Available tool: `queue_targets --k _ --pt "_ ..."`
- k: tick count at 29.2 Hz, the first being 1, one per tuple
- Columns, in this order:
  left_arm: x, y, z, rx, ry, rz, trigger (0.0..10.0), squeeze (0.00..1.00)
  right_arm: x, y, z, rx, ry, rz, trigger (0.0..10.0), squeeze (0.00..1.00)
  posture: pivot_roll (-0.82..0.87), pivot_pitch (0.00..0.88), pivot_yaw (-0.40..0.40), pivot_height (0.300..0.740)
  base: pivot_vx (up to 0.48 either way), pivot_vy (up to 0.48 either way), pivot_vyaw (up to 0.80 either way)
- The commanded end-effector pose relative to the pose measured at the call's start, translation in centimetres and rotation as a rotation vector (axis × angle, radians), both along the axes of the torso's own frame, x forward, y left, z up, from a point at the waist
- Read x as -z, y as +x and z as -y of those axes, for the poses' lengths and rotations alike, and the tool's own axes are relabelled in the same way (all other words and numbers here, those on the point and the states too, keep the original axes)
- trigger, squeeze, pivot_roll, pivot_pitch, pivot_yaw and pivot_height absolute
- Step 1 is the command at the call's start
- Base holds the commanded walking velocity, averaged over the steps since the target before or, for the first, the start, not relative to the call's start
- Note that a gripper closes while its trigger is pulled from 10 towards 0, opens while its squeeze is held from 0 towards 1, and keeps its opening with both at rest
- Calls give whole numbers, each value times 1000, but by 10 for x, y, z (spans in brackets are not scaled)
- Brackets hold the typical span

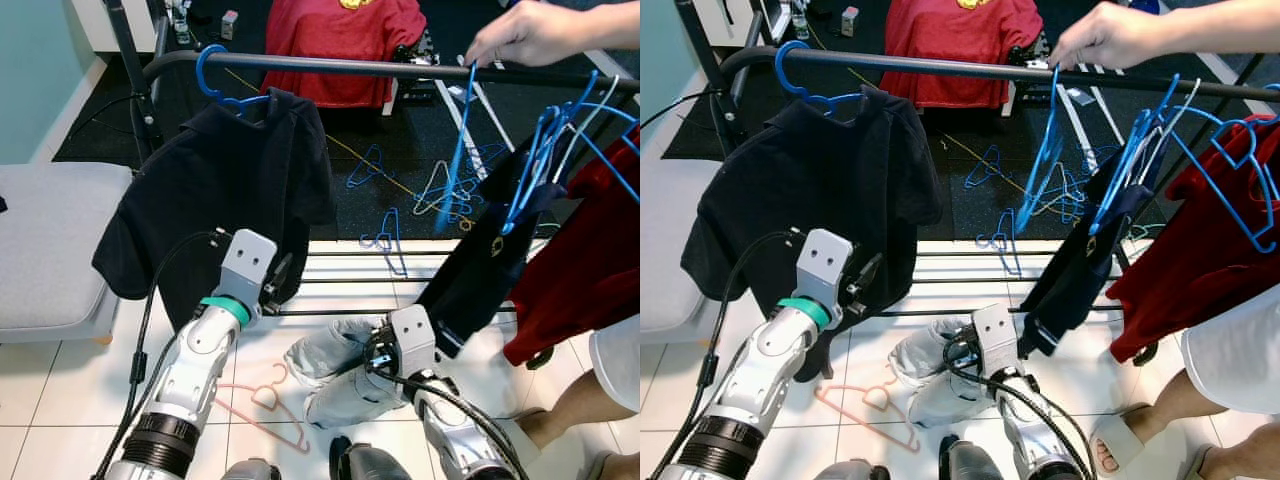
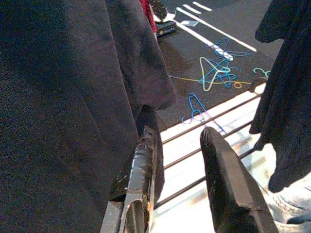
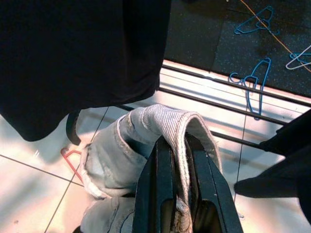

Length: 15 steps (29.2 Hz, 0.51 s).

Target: Hang hanger

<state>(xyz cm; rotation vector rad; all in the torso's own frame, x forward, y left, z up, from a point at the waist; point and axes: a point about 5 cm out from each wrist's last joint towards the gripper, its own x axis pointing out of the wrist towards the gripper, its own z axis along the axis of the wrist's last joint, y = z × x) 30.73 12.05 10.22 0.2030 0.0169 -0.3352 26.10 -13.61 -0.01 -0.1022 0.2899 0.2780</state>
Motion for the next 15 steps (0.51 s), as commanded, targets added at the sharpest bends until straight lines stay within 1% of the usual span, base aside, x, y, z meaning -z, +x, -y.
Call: queue_targets --k 1,2,4,5,8,14,15 --pt "3 -2 0 1 4 -8 10000 0 -2 2 1 6 4 23 10000 0 -40 53 18 740 0 0 0" --pt "-1 -1 -1 -1 -2 2 10000 0 -4 3 1 6 6 33 10000 0 -40 54 18 740 0 0 0" --pt "-15 3 0 8 -43 34 10000 0 -10 8 2 10 8 63 10000 0 -41 53 18 740 0 0 0" --pt "-15 3 0 8 -43 34 10000 0 -10 8 2 10 8 63 10000 0 -41 53 18 740 0 0 0" --pt "-26 5 4 24 -69 62 10000 0 -15 12 3 17 12 86 10000 0 -40 53 20 740 0 0 0" --pt "-26 6 8 37 -84 56 10000 0 -16 12 3 19 14 93 10000 0 -45 51 24 740 0 0 0" --pt "-17 3 10 49 -69 32 10000 0 -15 12 2 19 16 95 10000 0 -47 49 26 740 0 0 0"
